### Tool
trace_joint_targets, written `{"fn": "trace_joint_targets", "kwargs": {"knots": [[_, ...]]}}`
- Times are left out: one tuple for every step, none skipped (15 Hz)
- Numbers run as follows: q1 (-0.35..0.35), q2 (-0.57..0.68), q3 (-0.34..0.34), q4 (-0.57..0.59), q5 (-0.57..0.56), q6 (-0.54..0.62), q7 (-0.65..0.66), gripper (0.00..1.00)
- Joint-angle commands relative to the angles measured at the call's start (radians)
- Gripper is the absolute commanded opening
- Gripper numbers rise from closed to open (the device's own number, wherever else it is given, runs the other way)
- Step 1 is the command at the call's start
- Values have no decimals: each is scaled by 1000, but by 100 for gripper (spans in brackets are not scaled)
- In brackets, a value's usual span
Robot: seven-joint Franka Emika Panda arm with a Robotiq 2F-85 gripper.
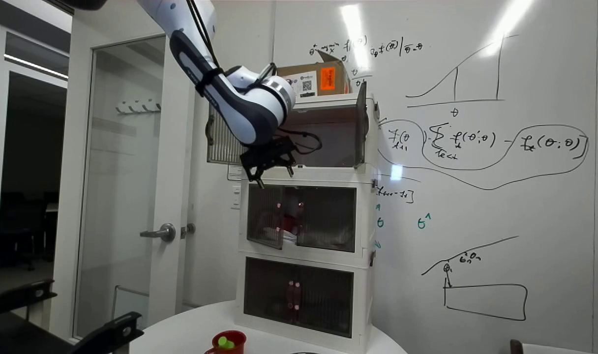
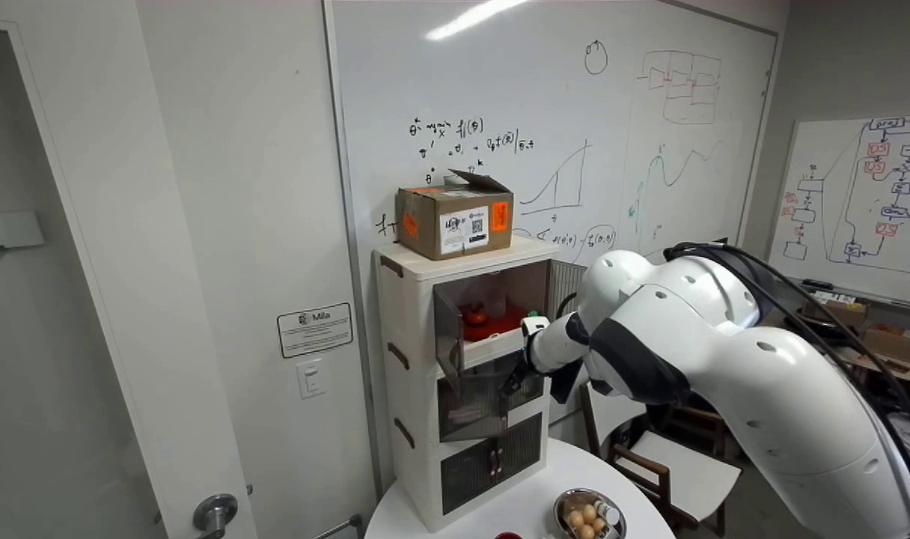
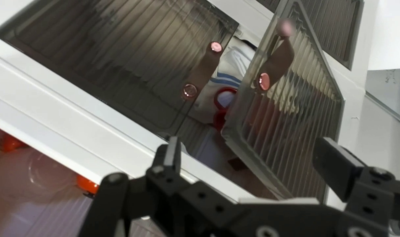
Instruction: Open the door to the top compartment
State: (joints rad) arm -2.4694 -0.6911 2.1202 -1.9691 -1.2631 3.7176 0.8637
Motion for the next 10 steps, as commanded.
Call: {"fn": "trace_joint_targets", "kwargs": {"knots": [[0,-129,-51,116,-51,78,171,100],[1,-153,-59,134,-57,92,205,100],[1,-177,-66,153,-63,107,239,100],[1,-204,-80,171,-64,130,269,100],[2,-229,-92,189,-62,154,294,100],[3,-253,-105,207,-56,179,316,100],[4,-277,-118,224,-48,203,338,100],[5,-296,-126,241,-41,221,358,100],[5,-313,-135,257,-38,237,380,100],[5,-321,-137,269,-36,241,410,100]]}}
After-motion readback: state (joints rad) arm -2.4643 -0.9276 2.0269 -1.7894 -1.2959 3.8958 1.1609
